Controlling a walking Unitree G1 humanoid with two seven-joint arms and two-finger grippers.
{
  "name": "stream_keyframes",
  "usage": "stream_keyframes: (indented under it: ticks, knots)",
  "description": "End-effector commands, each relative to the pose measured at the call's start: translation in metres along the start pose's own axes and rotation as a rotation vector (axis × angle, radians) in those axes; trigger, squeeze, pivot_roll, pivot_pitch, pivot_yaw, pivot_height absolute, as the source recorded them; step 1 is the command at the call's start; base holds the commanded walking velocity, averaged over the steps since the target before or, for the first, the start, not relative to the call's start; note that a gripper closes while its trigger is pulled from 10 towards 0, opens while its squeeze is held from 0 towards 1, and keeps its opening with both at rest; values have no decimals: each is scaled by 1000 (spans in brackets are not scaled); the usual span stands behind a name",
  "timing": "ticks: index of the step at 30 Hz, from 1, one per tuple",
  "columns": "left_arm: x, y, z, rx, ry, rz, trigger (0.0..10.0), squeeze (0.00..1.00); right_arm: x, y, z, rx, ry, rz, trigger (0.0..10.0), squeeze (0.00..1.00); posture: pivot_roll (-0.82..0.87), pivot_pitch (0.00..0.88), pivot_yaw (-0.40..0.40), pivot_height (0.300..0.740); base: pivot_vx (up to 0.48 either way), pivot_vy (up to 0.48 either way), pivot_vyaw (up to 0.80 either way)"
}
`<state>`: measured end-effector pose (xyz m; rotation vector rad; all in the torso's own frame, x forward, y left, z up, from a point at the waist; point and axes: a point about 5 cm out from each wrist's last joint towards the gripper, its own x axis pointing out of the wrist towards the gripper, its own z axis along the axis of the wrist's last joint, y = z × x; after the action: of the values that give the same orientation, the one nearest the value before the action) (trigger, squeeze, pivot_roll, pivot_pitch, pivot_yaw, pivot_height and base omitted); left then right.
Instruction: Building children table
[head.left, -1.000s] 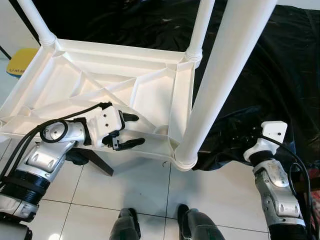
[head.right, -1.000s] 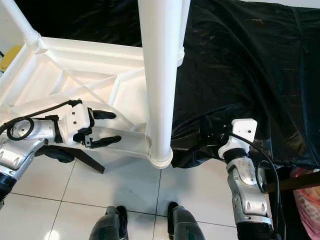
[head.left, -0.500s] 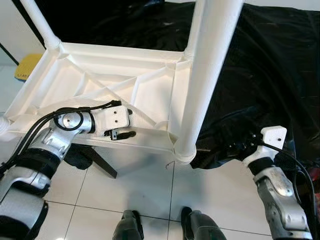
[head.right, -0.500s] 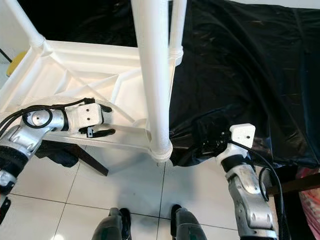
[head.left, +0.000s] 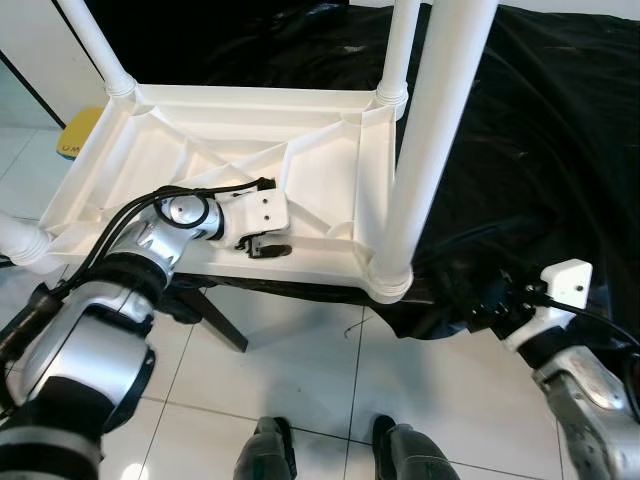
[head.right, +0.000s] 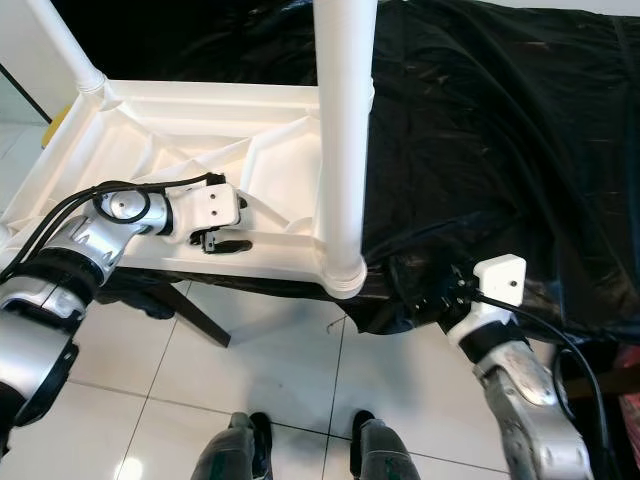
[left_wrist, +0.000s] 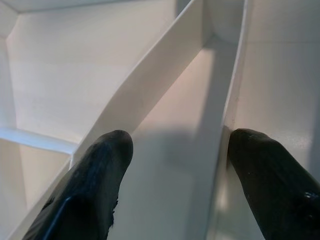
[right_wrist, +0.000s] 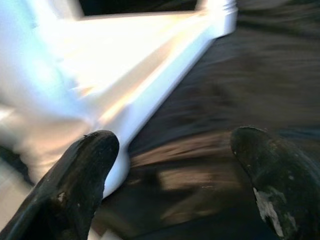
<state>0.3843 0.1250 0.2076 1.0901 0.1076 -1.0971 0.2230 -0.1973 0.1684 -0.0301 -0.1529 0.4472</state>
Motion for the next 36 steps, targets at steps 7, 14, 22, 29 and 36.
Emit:
stream_keyframes:
  ticks: [7,14,22,29,36]
  knots:
    - [6,13,-1,-43,-10,407,10000,0,-1,14,7,-9,47,195,10000,0,-46,267,75,740,0,0,0]
    - [6,12,0,-50,-34,403,10000,0,18,17,10,-40,32,274,10000,0,-21,264,53,740,0,0,0]
    - [3,0,2,-197,-196,314,10000,0,60,29,0,-54,-10,253,10000,0,22,254,18,740,0,0,0]
    - [-20,-18,-8,-282,-285,185,10000,0,78,35,-4,-37,-28,207,10000,0,43,251,8,740,0,0,0]
    - [-43,-28,-44,-185,-69,164,10000,0,84,26,-2,-26,-57,139,10000,0,58,250,2,740,0,0,0]
